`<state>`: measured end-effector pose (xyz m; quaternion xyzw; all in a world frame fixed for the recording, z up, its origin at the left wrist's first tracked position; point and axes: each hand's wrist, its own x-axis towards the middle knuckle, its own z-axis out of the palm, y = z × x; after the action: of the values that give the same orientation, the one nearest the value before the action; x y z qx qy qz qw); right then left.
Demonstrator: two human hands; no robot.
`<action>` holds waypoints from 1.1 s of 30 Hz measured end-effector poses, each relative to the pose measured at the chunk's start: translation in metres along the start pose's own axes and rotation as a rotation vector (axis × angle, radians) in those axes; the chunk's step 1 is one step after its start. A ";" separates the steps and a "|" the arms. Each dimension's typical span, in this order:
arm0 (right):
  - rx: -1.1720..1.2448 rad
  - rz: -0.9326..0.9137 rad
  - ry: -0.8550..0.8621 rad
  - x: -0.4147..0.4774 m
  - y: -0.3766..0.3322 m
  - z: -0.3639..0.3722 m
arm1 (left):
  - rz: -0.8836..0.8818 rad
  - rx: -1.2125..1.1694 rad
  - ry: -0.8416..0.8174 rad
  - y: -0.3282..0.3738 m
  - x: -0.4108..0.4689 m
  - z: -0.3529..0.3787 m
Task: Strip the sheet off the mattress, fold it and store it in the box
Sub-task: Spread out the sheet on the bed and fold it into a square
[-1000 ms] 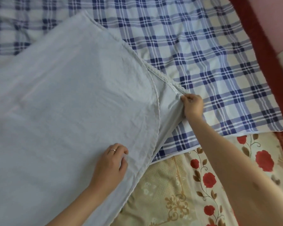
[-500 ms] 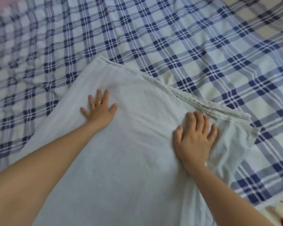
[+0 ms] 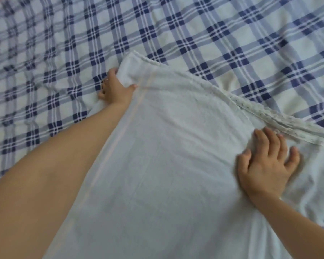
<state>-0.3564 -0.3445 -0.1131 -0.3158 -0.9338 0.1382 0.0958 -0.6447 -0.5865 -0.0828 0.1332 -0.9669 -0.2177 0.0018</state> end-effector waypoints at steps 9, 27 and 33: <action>-0.026 -0.001 0.000 0.000 -0.001 0.001 | 0.226 -0.137 0.152 0.016 0.043 -0.019; -0.140 -0.056 -0.056 0.003 0.002 0.001 | 0.831 0.348 -0.370 -0.001 -0.094 0.033; -0.076 -0.053 0.000 0.001 0.004 0.001 | 0.628 0.491 -0.351 0.035 -0.071 0.050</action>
<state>-0.3545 -0.3409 -0.1153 -0.2942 -0.9465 0.1000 0.0872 -0.5884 -0.5168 -0.1099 -0.2100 -0.9692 0.0104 -0.1280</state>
